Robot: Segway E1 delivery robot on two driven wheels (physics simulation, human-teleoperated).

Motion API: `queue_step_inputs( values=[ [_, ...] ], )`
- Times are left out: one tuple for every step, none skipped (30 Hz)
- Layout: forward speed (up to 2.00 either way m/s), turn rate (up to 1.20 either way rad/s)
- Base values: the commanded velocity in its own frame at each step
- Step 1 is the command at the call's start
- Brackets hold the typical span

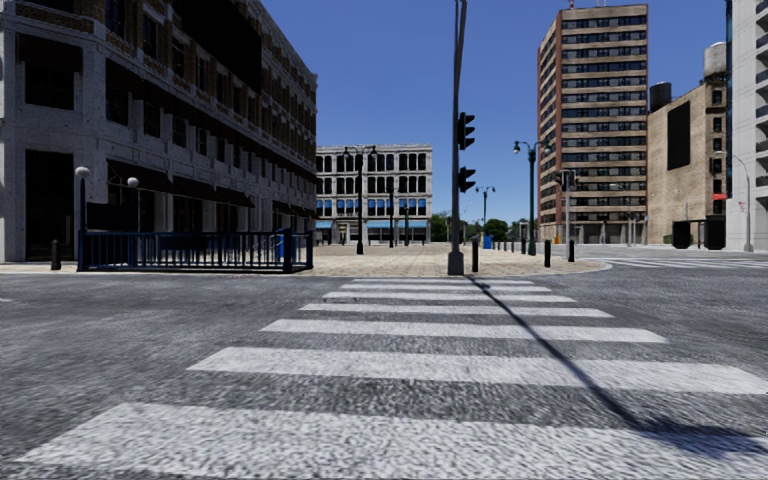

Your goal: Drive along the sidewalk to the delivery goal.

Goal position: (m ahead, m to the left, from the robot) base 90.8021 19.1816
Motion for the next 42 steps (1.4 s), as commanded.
queue_step_inputs(
  values=[
    [1.99,0.00],
    [1.99,0.00],
    [1.99,0.00],
    [1.99,0.00],
    [1.99,0.00],
    [1.99,0.00],
    [1.99,0.00],
    [1.99,0.00],
    [1.99,0.00],
    [1.99,0.00],
    [1.99,0.00],
    [1.99,0.00],
    [1.99,0.00],
    [1.99,0.00],
    [1.99,0.00],
    [1.99,0.00],
    [1.99,0.00],
    [1.99,0.00],
    [1.98,0.00],
    [1.97,0.01],
    [1.97,0.14],
    [1.97,0.14],
    [1.97,0.23],
    [1.97,0.27],
    [1.97,0.28],
    [1.97,0.28],
    [1.97,0.21],
    [1.97,0.01],
    [1.97,0.01],
    [1.97,0.00],
    [1.97,0.00],
    [1.97,0.00],
    [1.97,0.00],
    [1.97,0.00],
    [1.97,0.00],
    [1.97,0.00],
    [1.97,0.00],
    [1.97,0.00],
    [1.97,0.00],
    [1.97,0.00],
    [1.97,0.00],
    [1.97,0.00]
  ],
)
